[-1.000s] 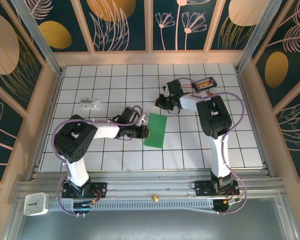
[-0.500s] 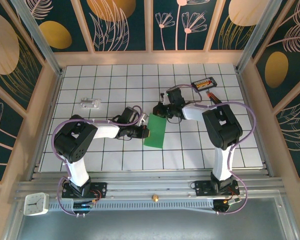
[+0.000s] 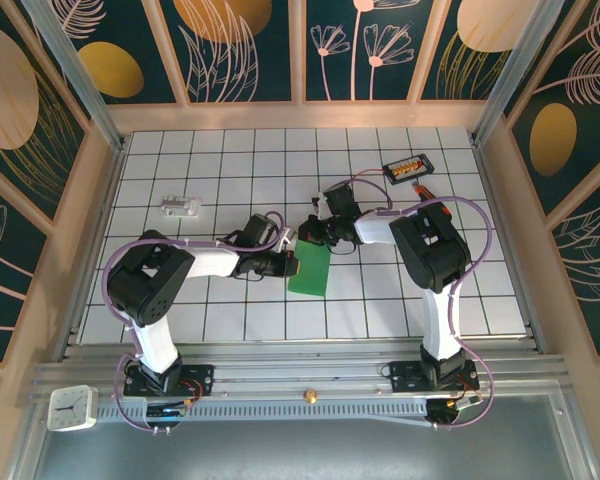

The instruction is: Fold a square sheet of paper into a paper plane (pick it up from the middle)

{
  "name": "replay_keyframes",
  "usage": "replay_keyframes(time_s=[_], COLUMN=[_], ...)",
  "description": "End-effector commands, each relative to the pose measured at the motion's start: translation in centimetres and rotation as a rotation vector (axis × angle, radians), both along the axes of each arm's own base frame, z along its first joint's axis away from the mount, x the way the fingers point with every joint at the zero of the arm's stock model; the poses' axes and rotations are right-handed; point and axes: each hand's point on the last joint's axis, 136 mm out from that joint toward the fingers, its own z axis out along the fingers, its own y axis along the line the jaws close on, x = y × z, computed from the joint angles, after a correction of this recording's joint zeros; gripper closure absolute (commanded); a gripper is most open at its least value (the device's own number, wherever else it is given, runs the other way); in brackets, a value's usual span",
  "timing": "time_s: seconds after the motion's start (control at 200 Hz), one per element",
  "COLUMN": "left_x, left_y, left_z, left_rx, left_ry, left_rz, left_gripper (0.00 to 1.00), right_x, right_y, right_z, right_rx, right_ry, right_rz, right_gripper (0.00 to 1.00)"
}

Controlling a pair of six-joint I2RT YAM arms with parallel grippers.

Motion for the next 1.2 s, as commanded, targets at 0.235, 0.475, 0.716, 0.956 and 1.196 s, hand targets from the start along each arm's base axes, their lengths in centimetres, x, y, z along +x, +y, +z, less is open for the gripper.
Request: replay_keyframes(time_s=[0.235,0.475,0.716,0.956,1.196], left_x=[-0.6,2.7,3.7,1.9,-2.4], left_y=[0.2,-0.2,-1.2,0.2,2.0], left_z=[2.7,2.7,1.3,-1.0,-2.5], left_rx=[-0.064,-0.122,-0.129,-0.068,-0.022], left_ry=[0.084,0.085,0.118,0.178,0.280], left_rz=[0.086,0.139,0.122,0.130,0.092], left_gripper=[0.74,1.00,1.00,1.00,1.00], right_x=[-1.5,-1.4,-1.5,-1.5,-1.4], right_y=[-2.4,-2.5,-2.7,-2.9,-3.4], right_z=[-4.5,-4.6,-4.7,-4.8,-5.1], right_rx=[-0.131,-0.135,-0.142,-0.149,-0.160], right_ry=[0.053,0.049,0.048,0.048,0.053], right_rz=[-0.014,-0.014,-0.015,-0.018,-0.029], right_gripper=[1.00,1.00,1.00,1.00,1.00])
